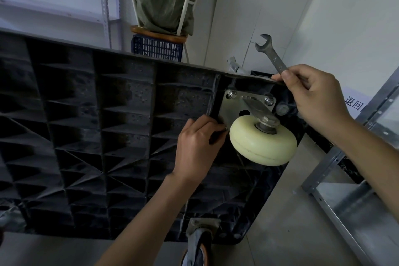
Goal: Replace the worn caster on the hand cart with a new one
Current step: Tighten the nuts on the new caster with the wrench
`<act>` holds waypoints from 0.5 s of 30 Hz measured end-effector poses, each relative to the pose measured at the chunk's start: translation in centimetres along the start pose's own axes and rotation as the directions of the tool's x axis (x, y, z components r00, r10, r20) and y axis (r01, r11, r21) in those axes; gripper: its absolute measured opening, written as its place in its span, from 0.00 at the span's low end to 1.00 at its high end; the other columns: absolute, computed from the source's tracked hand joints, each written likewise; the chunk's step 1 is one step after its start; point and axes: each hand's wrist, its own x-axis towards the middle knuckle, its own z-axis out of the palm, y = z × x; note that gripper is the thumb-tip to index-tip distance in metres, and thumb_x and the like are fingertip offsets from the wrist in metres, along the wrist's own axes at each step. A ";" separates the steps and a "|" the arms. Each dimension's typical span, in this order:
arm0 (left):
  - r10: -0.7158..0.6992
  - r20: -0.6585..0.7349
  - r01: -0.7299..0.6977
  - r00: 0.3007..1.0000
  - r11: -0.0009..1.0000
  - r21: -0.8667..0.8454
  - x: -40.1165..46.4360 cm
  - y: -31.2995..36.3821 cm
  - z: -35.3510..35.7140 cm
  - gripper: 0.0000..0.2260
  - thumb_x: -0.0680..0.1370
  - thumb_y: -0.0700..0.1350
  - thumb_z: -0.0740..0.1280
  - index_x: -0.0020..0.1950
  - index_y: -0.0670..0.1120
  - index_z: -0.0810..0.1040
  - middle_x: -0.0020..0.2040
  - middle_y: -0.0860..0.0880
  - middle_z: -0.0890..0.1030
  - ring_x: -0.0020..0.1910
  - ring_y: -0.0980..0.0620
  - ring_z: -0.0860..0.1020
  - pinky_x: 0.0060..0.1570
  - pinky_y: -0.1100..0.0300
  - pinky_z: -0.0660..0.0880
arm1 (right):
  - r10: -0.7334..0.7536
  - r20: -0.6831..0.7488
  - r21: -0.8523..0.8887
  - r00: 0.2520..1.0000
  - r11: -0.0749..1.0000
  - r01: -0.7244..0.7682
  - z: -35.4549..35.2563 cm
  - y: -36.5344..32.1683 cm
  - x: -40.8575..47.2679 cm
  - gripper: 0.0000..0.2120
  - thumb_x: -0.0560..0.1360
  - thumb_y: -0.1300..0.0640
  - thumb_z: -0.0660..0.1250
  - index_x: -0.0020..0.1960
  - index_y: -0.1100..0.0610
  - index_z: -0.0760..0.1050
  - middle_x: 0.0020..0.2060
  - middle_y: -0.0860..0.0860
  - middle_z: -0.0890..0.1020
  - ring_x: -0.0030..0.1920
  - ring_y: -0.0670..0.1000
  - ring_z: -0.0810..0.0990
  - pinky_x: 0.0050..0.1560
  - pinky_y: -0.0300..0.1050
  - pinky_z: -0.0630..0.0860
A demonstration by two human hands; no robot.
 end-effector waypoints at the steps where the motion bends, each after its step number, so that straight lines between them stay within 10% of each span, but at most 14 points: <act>1: 0.018 0.016 -0.018 1.000 1.000 -0.003 0.1 -0.1 -0.1 0.09 0.69 0.37 0.81 0.46 0.43 0.87 0.43 0.51 0.83 0.37 0.51 0.75 0.40 0.68 0.68 | 0.000 0.000 0.001 1.000 1.000 0.000 0.0 0.0 0.0 0.13 0.84 0.49 0.61 0.56 0.53 0.83 0.29 0.26 0.76 0.31 0.31 0.75 0.37 0.39 0.64; 10: 0.011 0.079 -0.008 0.997 0.999 -0.031 0.3 -0.4 -2.0 0.14 0.72 0.40 0.79 0.56 0.47 0.85 0.47 0.53 0.82 0.40 0.50 0.79 0.45 0.59 0.78 | 0.016 0.027 0.042 1.000 0.999 -0.017 -0.2 -0.7 0.0 0.11 0.84 0.49 0.62 0.54 0.50 0.83 0.31 0.28 0.78 0.32 0.33 0.76 0.38 0.40 0.66; 15: -0.072 -0.067 0.061 0.995 0.987 -0.149 2.1 1.2 -4.9 0.12 0.75 0.37 0.75 0.58 0.44 0.84 0.47 0.52 0.81 0.43 0.56 0.80 0.44 0.61 0.79 | -0.002 0.055 0.116 0.999 0.993 -0.005 -0.8 -2.0 -0.3 0.08 0.83 0.50 0.64 0.51 0.43 0.81 0.49 0.43 0.86 0.43 0.36 0.82 0.46 0.42 0.79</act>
